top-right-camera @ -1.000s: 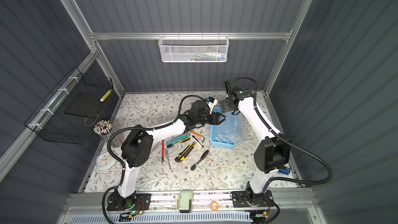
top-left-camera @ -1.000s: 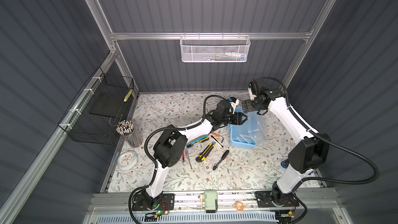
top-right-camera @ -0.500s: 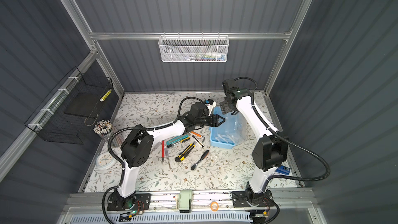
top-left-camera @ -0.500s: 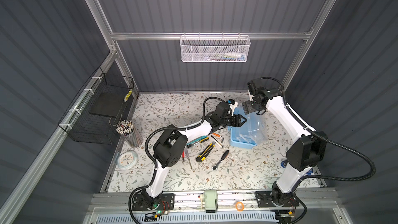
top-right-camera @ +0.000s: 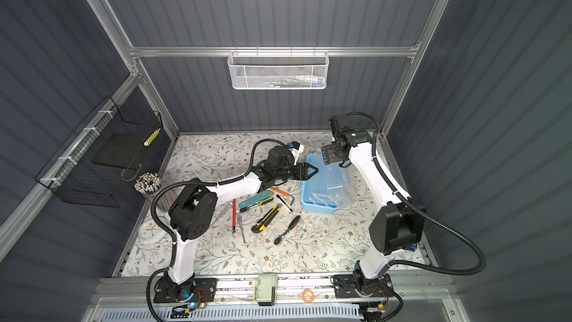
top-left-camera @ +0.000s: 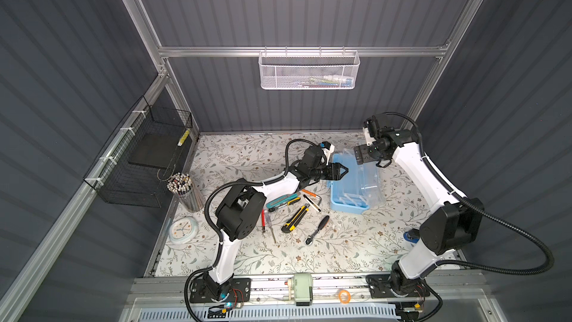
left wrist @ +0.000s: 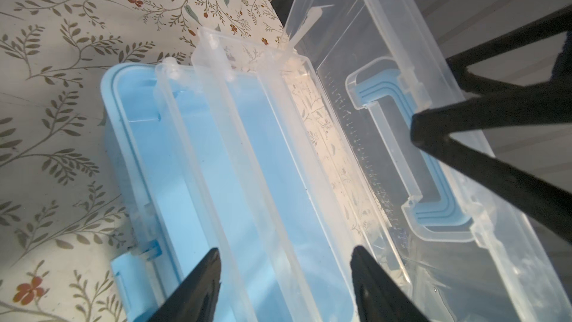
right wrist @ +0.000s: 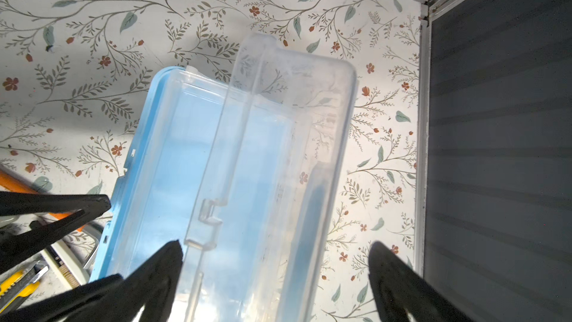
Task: Pack the tool kit
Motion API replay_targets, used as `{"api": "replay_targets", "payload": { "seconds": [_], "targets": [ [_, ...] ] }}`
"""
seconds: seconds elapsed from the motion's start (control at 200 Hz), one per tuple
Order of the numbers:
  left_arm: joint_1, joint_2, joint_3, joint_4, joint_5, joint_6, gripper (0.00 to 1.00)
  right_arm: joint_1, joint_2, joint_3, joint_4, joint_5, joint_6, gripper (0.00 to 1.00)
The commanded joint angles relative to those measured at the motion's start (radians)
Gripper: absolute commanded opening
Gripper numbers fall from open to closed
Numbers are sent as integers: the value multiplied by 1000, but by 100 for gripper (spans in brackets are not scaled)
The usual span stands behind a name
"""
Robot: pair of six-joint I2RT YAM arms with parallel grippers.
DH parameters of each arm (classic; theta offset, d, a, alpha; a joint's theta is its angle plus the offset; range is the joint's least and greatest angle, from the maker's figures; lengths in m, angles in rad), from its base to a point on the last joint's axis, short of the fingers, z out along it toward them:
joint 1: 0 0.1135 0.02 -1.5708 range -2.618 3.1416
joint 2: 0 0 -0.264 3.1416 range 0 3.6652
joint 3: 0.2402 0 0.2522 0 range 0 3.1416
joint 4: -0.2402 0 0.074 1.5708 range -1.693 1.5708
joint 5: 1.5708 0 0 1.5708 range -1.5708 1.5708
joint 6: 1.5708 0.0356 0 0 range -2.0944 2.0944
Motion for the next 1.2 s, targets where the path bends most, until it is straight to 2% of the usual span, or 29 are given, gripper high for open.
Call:
{"api": "replay_targets", "payload": {
  "seconds": [0.0,0.22,0.4,0.69,0.91,1.191],
  "targets": [
    [8,-27,-9,12,2,-10,70,-32,-51,-35,20,-90,6,93],
    [29,-48,-49,30,-5,-20,73,-73,-80,-88,47,-145,13,92],
    [41,-42,-55,27,-10,-25,74,-123,-127,-149,103,-274,41,91],
    [46,6,-25,-20,-23,-6,74,-189,-183,-232,157,-365,61,91],
    [45,47,3,-77,-68,22,71,-218,-195,-251,178,-411,70,91],
    [43,116,46,-118,-78,18,61,-236,-201,-271,186,-422,72,90]
  ]
}}
